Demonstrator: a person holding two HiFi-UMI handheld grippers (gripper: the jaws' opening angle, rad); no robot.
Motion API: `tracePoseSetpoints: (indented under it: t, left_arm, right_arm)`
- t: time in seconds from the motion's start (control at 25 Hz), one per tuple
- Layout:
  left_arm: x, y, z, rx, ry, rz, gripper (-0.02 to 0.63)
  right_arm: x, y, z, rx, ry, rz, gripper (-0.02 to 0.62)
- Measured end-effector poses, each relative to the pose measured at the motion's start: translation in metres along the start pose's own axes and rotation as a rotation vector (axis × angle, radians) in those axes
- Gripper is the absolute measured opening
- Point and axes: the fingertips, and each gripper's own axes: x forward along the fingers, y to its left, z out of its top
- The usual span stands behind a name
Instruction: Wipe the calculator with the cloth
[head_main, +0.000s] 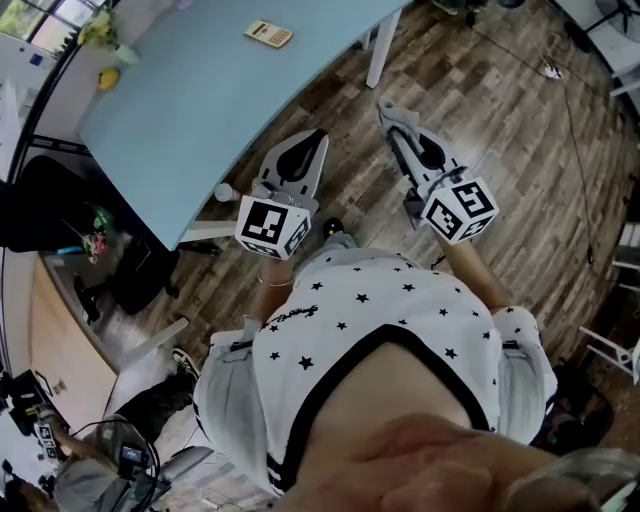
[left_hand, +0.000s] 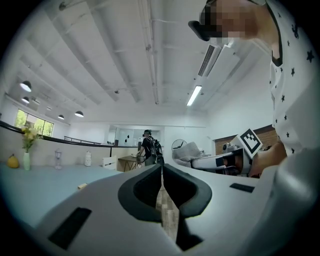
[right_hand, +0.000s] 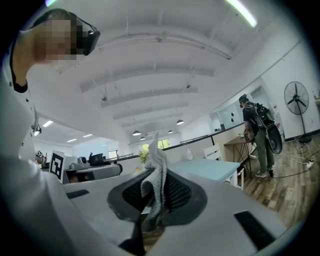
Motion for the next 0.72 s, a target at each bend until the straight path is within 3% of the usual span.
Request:
tracePoseSetpoints:
  t: [0.36, 0.6, 0.72]
  left_arm:
    - [-0.002, 0.091, -0.001, 0.028, 0.027, 0.144, 0.035]
    - [0.008, 0.120, -0.014, 0.016, 0.066, 0.241, 0.035]
    - [0.015, 0.135, -0.022, 0.017, 0.079, 0.336, 0.035]
  right_arm:
    - [0.102, -0.009, 0.004, 0.036, 0.000, 0.111, 0.043]
    - [0.149, -0.029, -0.002, 0.057, 0.031, 0.189, 0.043]
    - [0.180, -0.046, -0.003, 0.054, 0.049, 0.268, 0.043]
